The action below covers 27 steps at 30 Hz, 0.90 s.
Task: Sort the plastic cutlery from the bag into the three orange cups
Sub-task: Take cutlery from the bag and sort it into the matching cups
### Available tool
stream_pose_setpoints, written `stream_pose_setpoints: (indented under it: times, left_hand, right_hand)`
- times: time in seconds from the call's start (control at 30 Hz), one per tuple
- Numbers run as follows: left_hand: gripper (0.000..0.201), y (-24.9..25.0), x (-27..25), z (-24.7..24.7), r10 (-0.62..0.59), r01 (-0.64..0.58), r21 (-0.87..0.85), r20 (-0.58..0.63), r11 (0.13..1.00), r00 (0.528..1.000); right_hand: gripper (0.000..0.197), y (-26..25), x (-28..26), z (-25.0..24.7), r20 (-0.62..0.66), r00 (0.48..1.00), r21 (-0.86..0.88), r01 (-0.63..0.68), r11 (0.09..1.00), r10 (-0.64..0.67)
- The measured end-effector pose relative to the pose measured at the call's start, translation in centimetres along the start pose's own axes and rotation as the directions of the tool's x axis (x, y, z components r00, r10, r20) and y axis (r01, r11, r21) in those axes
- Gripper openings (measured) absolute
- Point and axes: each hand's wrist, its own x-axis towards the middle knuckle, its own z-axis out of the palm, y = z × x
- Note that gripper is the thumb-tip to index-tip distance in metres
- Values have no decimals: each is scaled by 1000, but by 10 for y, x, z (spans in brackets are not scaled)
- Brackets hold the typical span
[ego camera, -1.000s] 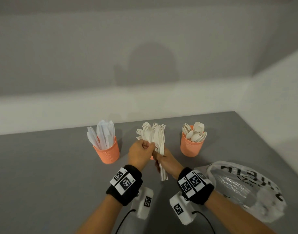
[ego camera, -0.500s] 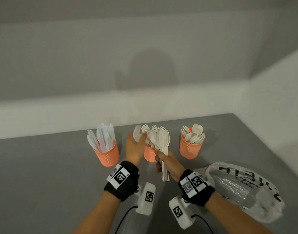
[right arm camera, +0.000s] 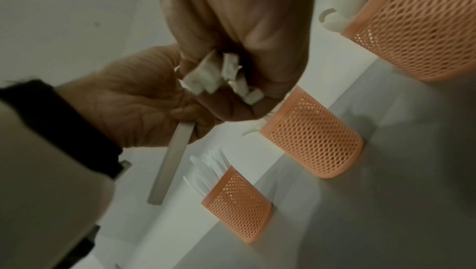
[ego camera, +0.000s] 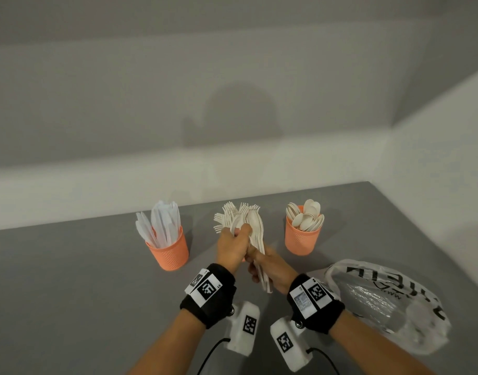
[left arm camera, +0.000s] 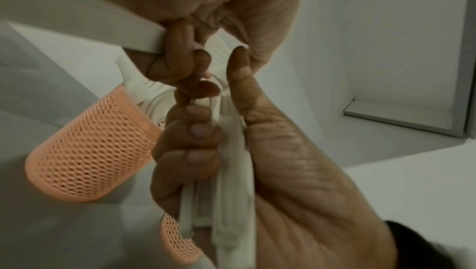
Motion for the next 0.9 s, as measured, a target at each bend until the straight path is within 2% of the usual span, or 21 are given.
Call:
stream_pose_setpoints:
  times: [0.13,0.27,0.33,0.37,0.43,0.5,0.57,0.63,0.7,0.8,0.83,0.9]
  left_hand:
    - [16,1,5,-4,-8,5,-168,-19,986,1000]
    - [35,1,13,-13,-11,-42,-300,-174,953,985]
    - [44,0,13,-18,-40,-30,-384,-172,923,984]
    - [45,0,12,-20,-38,-21,-389,-143,921,989]
    - [41,0,5,-19,-1,-20,-271,-76,962,997]
    - [30,0,-3,-13,56,-62,-137,-47,989,997]
    - [16,-3,-7,-6,97,-99,-93,-22,991,995]
    - [12,-5,-12,0,121,-120,-102,0,988,993]
    - [18,-6,-13,2,115,-113,-114,11,987,993]
    - [23,-6,-17,4,98,-95,-189,2,977,995]
    - [23,-5,-19,4,79,-80,-217,-14,973,997]
    - [26,-2,-21,2,31,-48,-280,-63,959,998]
  right_hand:
    - [28,1,2,-3,-32,998,111,-42,993,46]
    - [22,4,6,-7,-36,995,188,-82,979,90]
    - [18,6,8,-9,-44,994,162,-91,983,100]
    - [16,7,8,-10,-53,994,135,-84,987,91]
    - [15,8,10,-9,-76,996,43,-50,998,53]
    - [14,10,11,-6,-95,995,-71,13,997,-20]
    - [16,13,13,-3,-99,986,-188,118,975,-138]
    - [32,17,14,-3,-62,970,-309,206,928,-236]
    - [46,21,14,-4,-54,948,-420,262,869,-312]
    - [66,27,15,-6,-82,919,-535,286,795,-386]
    - [69,27,14,-6,-80,912,-543,299,785,-403]
    - [59,26,13,-3,-75,906,-507,325,798,-417]
